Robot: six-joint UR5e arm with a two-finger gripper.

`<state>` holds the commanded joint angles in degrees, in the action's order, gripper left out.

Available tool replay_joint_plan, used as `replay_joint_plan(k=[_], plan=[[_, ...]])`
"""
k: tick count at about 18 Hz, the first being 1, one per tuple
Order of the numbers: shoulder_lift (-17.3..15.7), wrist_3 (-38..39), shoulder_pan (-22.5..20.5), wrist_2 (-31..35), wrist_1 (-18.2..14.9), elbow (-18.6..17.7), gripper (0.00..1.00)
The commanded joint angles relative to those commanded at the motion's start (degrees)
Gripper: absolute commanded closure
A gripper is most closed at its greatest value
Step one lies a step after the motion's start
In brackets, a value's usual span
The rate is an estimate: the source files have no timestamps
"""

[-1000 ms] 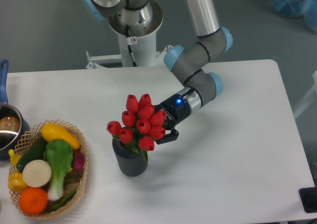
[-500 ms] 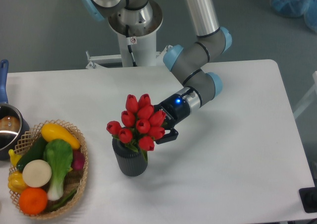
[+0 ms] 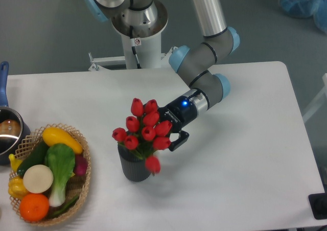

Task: Insert the flowers into the vase
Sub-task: 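Open the gripper to release the tulips in the vase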

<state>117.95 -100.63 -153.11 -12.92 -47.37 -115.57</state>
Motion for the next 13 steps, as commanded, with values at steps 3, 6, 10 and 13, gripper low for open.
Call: replay_joint_plan(k=[3,6,10,13], plan=[[-0.2,0.0,0.0,-0.1,0.0,-0.2,0.02],[-0.4,0.1,-0.1,-0.1,-0.1,-0.3,0.00],[-2.1,0.4,-0.3,0.7,-0.4,-0.7,0.00],[-5.0,0.9,-1.2,6.8,-0.5,-1.2,0.00]])
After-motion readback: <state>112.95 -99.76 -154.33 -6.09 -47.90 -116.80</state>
